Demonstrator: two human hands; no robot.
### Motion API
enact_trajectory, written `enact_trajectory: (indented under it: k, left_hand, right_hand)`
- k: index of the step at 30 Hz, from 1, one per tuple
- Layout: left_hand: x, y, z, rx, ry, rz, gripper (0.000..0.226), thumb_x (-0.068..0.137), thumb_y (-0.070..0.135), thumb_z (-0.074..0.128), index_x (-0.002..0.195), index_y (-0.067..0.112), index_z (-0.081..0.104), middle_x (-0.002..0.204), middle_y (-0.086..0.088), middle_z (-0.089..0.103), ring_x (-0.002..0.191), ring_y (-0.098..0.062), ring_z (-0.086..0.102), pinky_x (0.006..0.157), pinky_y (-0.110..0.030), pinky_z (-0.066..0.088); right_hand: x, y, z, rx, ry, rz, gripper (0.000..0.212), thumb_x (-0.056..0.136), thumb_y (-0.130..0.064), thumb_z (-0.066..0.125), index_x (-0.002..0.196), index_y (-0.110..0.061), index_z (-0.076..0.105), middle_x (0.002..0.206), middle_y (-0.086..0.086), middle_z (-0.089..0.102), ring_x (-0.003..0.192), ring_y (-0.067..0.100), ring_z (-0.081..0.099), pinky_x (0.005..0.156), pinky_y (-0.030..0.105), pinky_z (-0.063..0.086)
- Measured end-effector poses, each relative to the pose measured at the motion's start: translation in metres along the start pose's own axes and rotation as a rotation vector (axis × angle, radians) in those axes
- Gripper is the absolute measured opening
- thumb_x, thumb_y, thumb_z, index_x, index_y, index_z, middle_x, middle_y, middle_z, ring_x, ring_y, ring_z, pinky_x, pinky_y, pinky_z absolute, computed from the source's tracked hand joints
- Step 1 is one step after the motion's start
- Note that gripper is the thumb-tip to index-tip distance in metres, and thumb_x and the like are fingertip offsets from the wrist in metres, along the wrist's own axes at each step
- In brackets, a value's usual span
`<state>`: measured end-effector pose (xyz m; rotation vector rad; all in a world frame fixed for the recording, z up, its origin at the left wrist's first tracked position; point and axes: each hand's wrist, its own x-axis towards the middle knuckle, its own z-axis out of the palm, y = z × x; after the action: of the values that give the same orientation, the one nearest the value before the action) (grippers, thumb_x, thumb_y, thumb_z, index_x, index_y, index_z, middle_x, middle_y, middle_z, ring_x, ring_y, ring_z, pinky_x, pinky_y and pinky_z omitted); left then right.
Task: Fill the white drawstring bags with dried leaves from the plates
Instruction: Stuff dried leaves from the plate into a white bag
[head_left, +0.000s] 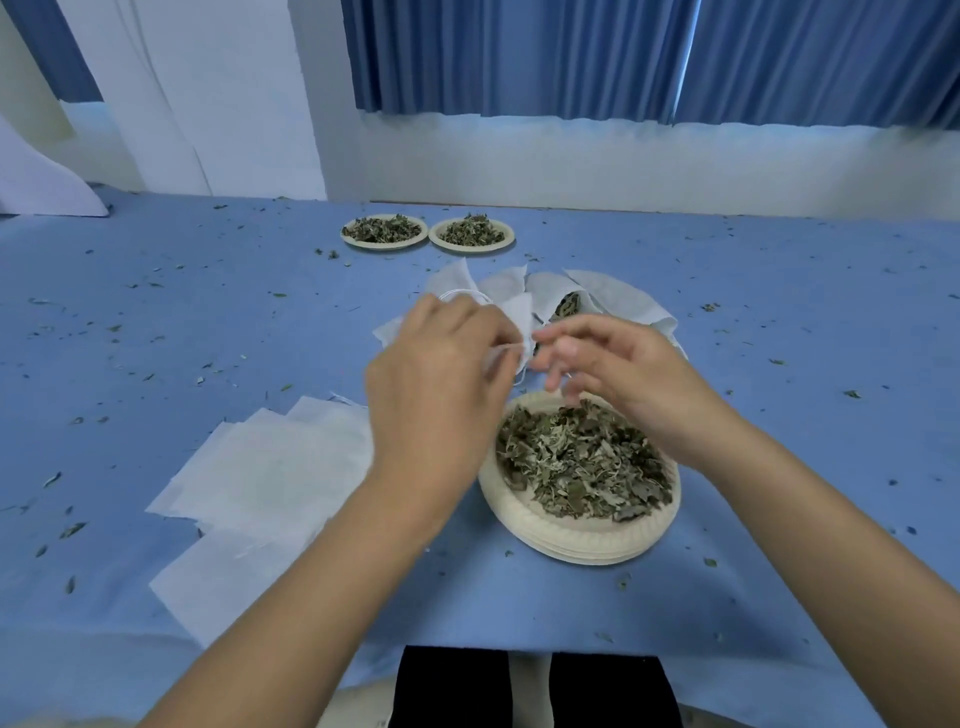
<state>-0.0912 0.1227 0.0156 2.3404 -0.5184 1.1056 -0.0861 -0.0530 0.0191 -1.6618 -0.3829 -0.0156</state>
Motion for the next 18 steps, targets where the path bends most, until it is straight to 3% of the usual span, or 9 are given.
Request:
enact_trajectory:
  k: [4,9,14,18]
  left_hand:
    - [0.010,-0.002,0.044,-0.094,-0.019,0.258,0.003,0.085,0.016,0.070,0.085,0.016,0.073,0.080,0.003,0.066,0.075,-0.020,0.058,0.047,-0.030,0.040]
    - [0.013,-0.017,0.080,-0.317,-0.140,0.376,0.012,0.088,0.004,0.067,0.098,-0.001,0.071,0.086,-0.009,0.068,0.079,-0.023,0.063,0.068,-0.032,0.052]
    - [0.018,-0.041,0.094,-0.365,-0.126,0.346,0.015,0.082,-0.004,0.070,0.096,-0.005,0.073,0.081,-0.012,0.069,0.072,-0.024,0.065,0.070,-0.032,0.053]
    - [0.021,-0.053,0.090,-0.680,-0.256,0.083,0.028,0.084,-0.014,0.061,0.098,0.005,0.075,0.076,-0.005,0.070,0.063,-0.012,0.064,0.064,-0.023,0.057]
  right_hand:
    - [0.028,0.012,-0.010,0.216,0.143,0.047,0.015,0.089,-0.006,0.061,0.102,0.001,0.060,0.080,0.003,0.068,0.071,0.014,0.062,0.065,0.021,0.052]
    - [0.038,0.033,-0.032,0.078,0.229,0.103,0.015,0.087,0.003,0.062,0.100,-0.001,0.068,0.090,0.011,0.072,0.079,0.020,0.065,0.076,0.030,0.050]
    - [0.040,0.052,-0.049,0.150,0.349,0.153,0.018,0.082,0.002,0.067,0.097,-0.006,0.069,0.097,0.011,0.073,0.092,0.027,0.065,0.089,0.040,0.050]
    - [0.040,0.059,-0.059,0.172,0.418,0.122,0.019,0.079,0.002,0.070,0.093,-0.010,0.071,0.095,0.005,0.075,0.089,0.021,0.070,0.081,0.028,0.058]
